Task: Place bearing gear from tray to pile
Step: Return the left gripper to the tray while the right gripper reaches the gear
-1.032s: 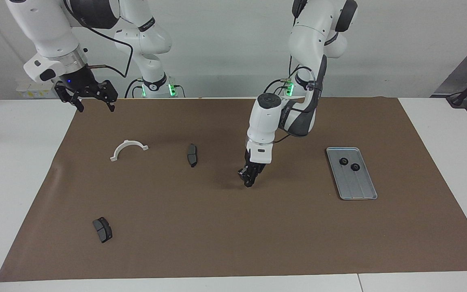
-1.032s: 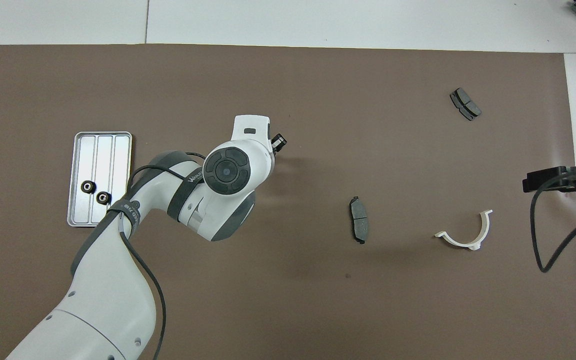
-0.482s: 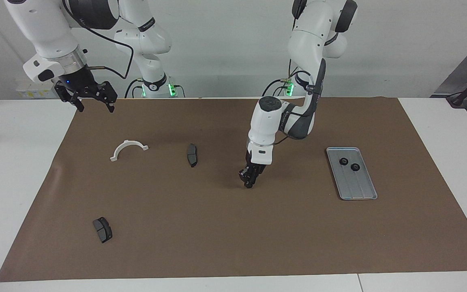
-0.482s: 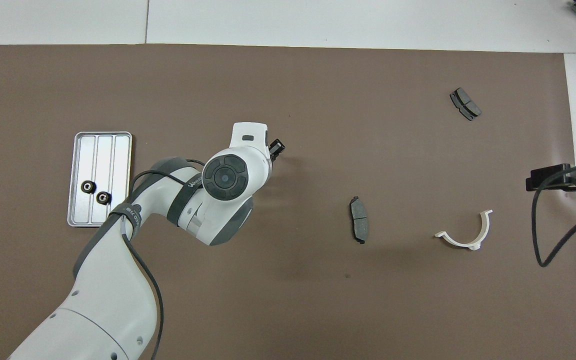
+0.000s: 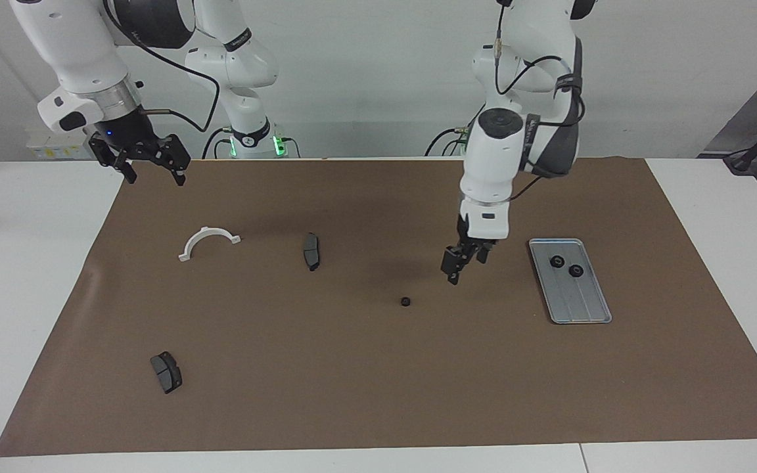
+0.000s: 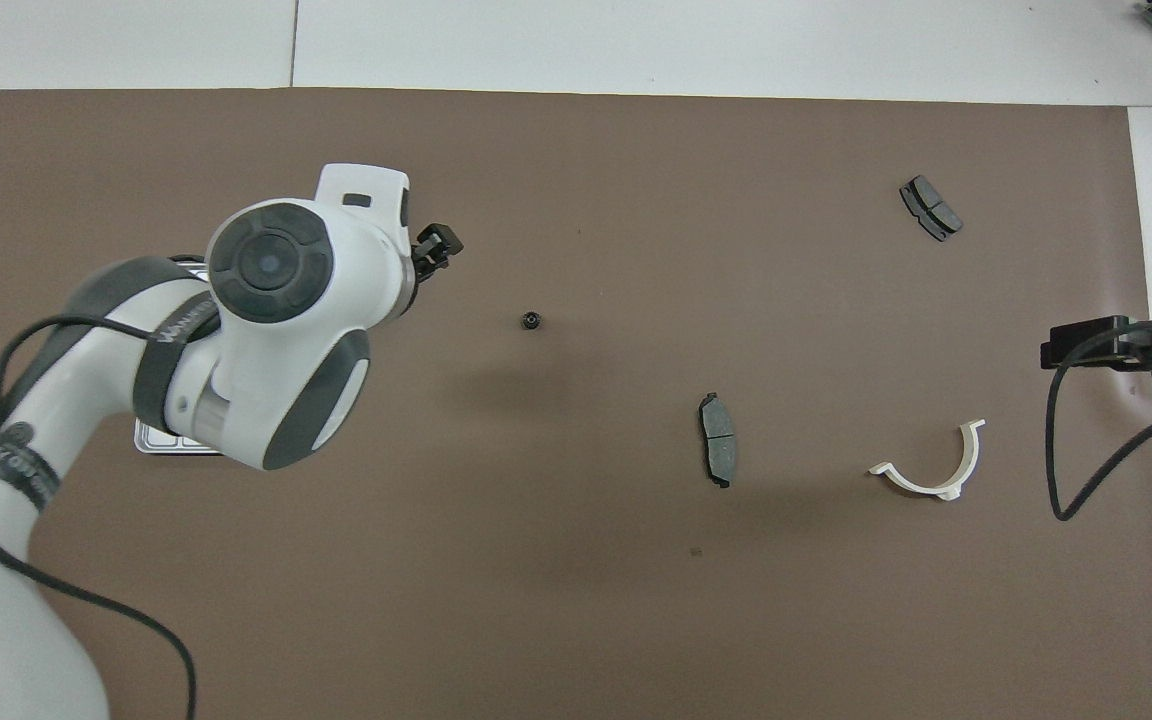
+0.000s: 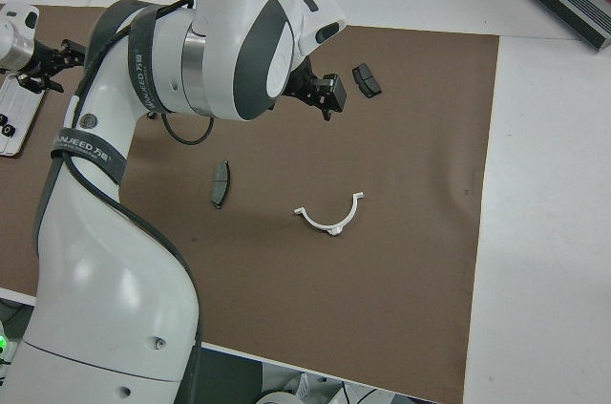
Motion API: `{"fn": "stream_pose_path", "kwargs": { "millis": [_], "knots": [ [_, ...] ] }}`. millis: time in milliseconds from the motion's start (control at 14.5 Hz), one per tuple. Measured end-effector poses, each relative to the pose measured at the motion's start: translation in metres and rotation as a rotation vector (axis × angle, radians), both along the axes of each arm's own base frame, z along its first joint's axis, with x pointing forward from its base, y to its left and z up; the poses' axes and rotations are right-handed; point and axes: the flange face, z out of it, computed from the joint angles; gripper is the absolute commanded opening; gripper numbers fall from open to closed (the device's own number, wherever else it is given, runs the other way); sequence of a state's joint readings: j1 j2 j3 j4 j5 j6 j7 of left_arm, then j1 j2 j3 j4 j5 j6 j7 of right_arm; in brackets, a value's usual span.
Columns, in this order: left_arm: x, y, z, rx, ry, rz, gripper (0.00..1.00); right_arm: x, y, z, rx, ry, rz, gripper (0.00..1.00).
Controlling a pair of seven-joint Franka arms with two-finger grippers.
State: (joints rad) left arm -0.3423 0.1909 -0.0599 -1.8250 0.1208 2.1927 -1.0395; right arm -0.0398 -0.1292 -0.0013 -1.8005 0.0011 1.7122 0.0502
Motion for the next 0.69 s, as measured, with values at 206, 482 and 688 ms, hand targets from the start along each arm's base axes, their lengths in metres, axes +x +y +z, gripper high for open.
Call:
{"fn": "stream_pose_path", "kwargs": {
  "millis": [206,482,688],
  "knots": [
    [0.01,0.076,-0.003,0.068,0.094,-0.059,1.0,0.013,0.019,-0.009,-0.001,-0.034,0.036,1.0],
    [0.009,0.19,-0.04,0.098,0.188,-0.118,1.0,0.044,0.072,-0.023,0.003,-0.04,0.081,1.0],
    [-0.007,0.252,-0.065,0.092,0.158,-0.093,0.78,0.086,0.125,-0.053,-0.014,-0.024,0.051,1.0]
  ]
}}
